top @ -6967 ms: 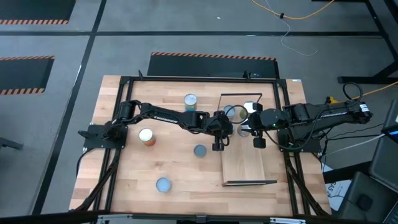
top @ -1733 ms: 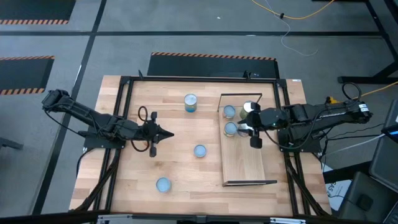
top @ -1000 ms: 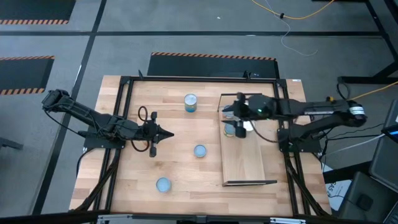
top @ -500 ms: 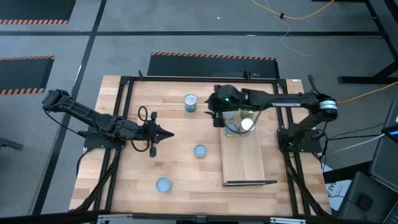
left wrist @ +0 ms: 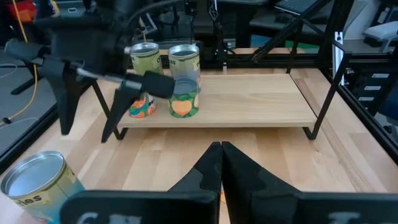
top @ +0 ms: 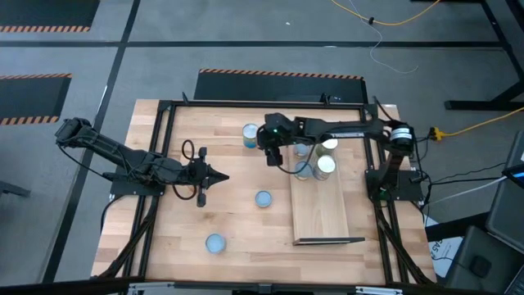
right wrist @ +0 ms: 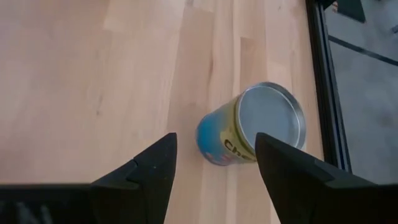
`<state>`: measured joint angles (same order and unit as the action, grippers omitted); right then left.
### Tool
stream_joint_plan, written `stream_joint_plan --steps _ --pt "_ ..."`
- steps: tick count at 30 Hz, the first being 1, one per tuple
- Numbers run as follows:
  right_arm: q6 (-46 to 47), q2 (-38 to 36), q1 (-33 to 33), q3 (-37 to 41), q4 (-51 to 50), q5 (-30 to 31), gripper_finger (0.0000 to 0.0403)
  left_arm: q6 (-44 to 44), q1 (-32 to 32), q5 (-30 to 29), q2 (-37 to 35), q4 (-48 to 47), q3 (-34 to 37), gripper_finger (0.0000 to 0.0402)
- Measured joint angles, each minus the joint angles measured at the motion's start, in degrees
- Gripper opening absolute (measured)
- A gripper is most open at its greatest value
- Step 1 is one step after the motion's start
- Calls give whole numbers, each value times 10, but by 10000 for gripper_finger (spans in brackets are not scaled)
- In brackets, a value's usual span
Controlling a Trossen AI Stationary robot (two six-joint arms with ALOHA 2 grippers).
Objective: Pick and place cans onto a shelf
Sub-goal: Put the canned cherries on the shelf
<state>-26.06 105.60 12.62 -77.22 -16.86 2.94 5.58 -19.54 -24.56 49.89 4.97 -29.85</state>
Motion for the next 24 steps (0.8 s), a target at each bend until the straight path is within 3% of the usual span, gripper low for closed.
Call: stream_joint_plan --steps 9,24 --pt "-2 28 19 -1 52 1 222 0 0 0 0 0 0 1" --pt "-32 52 45 -1 92 -51 222 0 0 0 0 0 0 1"
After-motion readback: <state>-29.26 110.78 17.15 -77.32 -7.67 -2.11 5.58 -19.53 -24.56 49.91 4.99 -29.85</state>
